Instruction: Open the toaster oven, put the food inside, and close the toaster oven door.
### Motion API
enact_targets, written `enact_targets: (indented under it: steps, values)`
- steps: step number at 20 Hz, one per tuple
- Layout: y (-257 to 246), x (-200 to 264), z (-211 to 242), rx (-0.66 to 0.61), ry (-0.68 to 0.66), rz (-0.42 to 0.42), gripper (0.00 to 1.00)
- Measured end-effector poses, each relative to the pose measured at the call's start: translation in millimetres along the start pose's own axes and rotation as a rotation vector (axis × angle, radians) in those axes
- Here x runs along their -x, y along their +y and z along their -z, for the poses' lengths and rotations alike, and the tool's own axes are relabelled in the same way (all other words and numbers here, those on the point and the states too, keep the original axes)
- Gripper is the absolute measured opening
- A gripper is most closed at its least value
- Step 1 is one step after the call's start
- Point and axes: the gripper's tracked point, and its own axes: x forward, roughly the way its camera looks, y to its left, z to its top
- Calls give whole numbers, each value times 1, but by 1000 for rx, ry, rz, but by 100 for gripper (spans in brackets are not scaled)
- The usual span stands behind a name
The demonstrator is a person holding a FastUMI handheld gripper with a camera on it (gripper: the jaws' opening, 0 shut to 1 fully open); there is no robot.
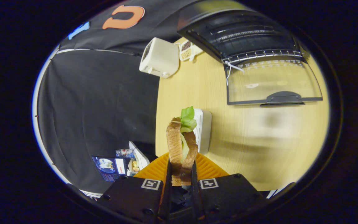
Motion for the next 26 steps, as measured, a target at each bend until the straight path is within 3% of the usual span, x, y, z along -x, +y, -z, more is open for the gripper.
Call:
enact_targets:
  steps: [5,9,14,18,23,26]
  values:
    - [-27,74,-58,-73,-283,-8,32]
    - [-69,105,-98,-252,-508,-68,32]
    - [-123,91,-156,-444,-729,-152,32]
    - [-139,91,-212,-473,-911,-255,32]
    - [-144,69,-267,-481,-1047,-300,32]
    - [-150,49,-285,-466,-1060,-237,32]
